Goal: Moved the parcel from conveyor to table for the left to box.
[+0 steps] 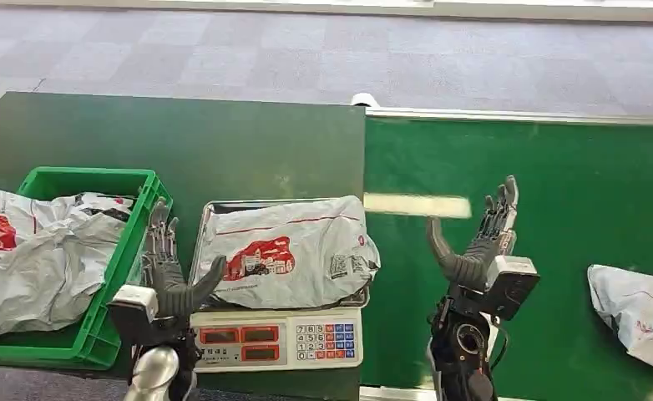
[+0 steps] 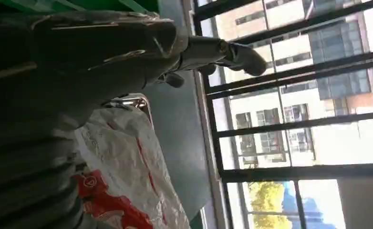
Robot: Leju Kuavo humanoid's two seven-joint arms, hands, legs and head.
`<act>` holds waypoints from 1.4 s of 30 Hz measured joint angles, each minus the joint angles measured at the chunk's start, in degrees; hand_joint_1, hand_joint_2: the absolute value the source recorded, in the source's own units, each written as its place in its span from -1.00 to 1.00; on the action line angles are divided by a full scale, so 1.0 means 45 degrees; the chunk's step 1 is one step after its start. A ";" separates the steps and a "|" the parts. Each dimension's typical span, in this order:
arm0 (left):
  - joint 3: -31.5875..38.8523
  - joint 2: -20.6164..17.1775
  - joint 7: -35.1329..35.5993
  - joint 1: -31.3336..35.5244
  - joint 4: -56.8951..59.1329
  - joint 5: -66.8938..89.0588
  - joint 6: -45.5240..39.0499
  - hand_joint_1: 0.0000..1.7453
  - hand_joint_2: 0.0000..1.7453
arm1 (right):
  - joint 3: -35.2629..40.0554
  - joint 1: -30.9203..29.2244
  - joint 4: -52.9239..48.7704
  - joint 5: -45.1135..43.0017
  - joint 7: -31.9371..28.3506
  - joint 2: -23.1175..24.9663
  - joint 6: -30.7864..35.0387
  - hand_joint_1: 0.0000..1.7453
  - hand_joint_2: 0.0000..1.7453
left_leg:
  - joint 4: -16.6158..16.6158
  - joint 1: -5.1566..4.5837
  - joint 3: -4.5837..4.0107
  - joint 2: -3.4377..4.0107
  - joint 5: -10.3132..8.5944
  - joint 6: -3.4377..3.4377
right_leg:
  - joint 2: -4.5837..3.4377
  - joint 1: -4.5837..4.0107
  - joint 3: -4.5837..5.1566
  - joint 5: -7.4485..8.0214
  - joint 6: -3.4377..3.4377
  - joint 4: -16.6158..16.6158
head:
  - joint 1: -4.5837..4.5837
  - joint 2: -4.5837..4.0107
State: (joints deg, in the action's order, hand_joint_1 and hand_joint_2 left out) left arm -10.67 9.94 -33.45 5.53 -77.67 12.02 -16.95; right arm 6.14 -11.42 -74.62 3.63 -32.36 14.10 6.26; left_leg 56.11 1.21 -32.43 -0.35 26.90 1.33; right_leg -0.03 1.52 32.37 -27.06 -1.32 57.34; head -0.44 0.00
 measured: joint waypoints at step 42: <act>-0.1534 -0.0126 0.2570 0.1678 0.3587 0.8714 0.0169 -1.00 1.00 | 0.0233 0.0781 0.0015 0.0486 0.0653 -0.0286 -0.2609 -1.00 1.00 | -0.0005 -0.0006 0.0067 -0.0016 0.0002 -0.0003 | 0.0011 0.0005 -0.0115 -0.0003 -0.0006 0.0002 | 0.0005 0.0000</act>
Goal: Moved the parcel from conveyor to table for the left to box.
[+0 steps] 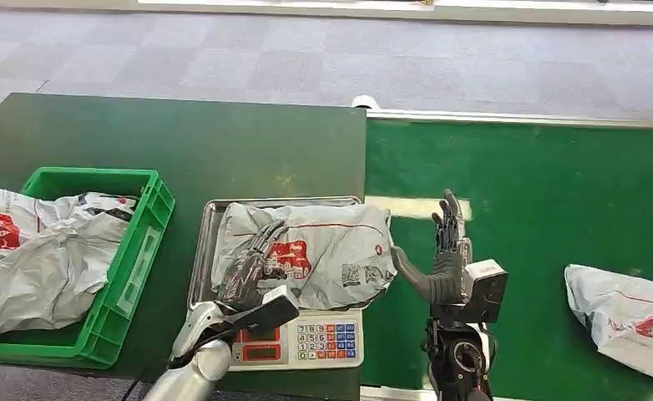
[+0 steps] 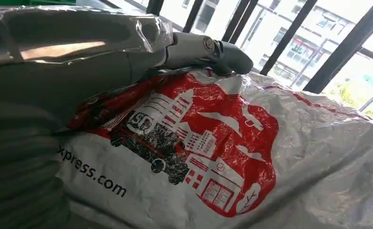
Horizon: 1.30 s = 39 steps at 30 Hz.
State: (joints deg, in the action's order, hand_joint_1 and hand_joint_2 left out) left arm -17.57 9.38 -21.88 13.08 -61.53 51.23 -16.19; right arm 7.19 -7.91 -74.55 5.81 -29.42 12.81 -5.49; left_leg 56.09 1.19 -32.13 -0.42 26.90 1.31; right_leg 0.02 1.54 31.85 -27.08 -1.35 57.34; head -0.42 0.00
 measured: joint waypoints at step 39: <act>0.0510 0.0019 -0.1533 -0.0779 -0.0592 -0.2422 -0.1863 1.00 1.00 | -0.0170 0.0134 0.0000 0.0131 0.0015 0.0005 -0.0073 -1.00 1.00 | -0.0001 0.0001 -0.0019 0.0018 0.0001 0.0001 | -0.0012 -0.0002 0.0032 0.0000 0.0001 0.0001 | 0.0005 0.0000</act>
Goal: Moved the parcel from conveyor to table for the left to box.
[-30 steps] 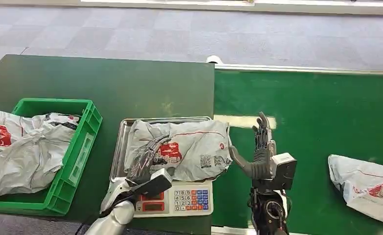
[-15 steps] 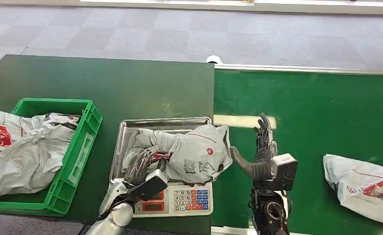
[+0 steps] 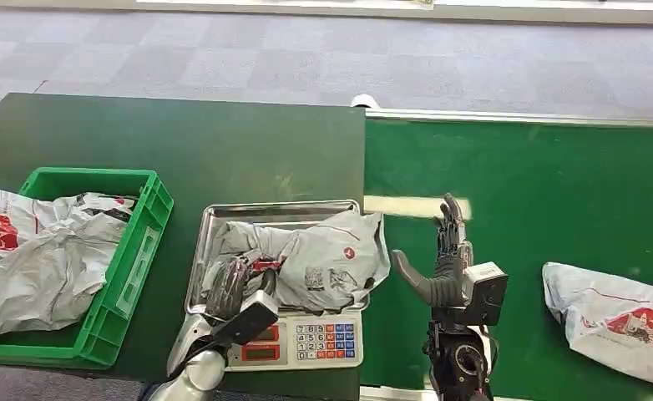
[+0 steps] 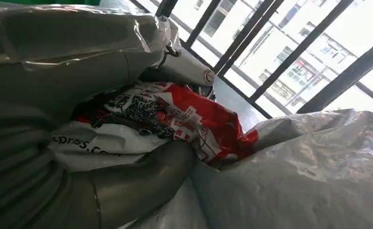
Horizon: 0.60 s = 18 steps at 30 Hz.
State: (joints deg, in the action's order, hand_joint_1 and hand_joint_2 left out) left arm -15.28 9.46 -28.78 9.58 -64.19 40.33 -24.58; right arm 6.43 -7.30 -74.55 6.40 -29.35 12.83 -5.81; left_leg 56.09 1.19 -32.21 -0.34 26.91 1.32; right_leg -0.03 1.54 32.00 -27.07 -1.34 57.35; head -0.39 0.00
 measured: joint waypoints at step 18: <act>0.1457 -0.0209 -0.2047 -0.0521 -0.2297 -0.1678 -0.3378 1.00 1.00 | 0.0204 0.0097 0.0131 -0.0180 -0.0131 0.0000 0.0160 -1.00 1.00 | 0.0000 0.0001 -0.0033 -0.0002 -0.0001 0.0000 | -0.0001 -0.0001 0.0033 0.0000 0.0000 0.0001 | -0.0005 0.0000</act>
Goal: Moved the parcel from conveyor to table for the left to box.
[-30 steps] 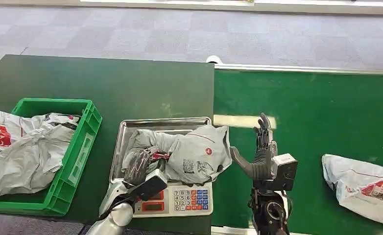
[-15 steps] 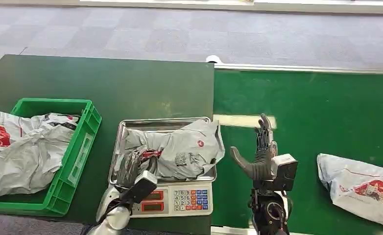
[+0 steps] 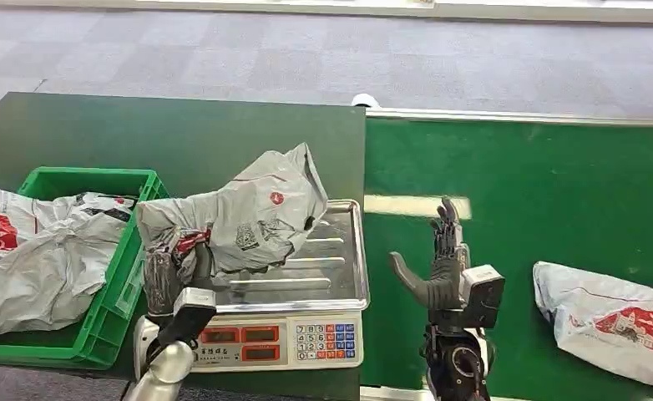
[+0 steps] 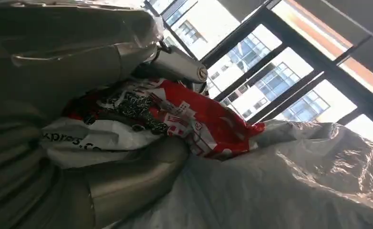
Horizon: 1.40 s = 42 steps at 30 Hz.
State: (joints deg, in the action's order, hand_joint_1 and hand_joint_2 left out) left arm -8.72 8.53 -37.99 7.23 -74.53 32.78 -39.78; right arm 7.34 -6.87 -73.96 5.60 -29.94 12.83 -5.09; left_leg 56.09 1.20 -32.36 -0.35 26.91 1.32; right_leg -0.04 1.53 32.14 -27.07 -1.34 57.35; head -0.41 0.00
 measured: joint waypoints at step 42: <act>0.8467 -0.0015 0.0546 0.2094 -0.4084 0.8094 -0.0034 1.00 1.00 | -0.0015 0.0428 -0.0180 -0.0554 -0.0350 -0.0141 0.0933 -1.00 1.00 | 0.0000 0.0007 0.0001 0.0011 -0.0003 0.0002 | -0.0007 -0.0008 0.0013 0.0002 0.0004 0.0002 | 0.0004 0.0000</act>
State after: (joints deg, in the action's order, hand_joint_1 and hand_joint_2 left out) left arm 29.38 8.46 -35.53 16.66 -92.91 69.21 -39.93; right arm 7.28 -4.94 -74.77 3.10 -31.52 12.20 -0.90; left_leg 56.09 1.23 -32.36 -0.30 26.89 1.33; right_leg -0.07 1.49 32.20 -27.06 -1.32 57.36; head -0.39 0.00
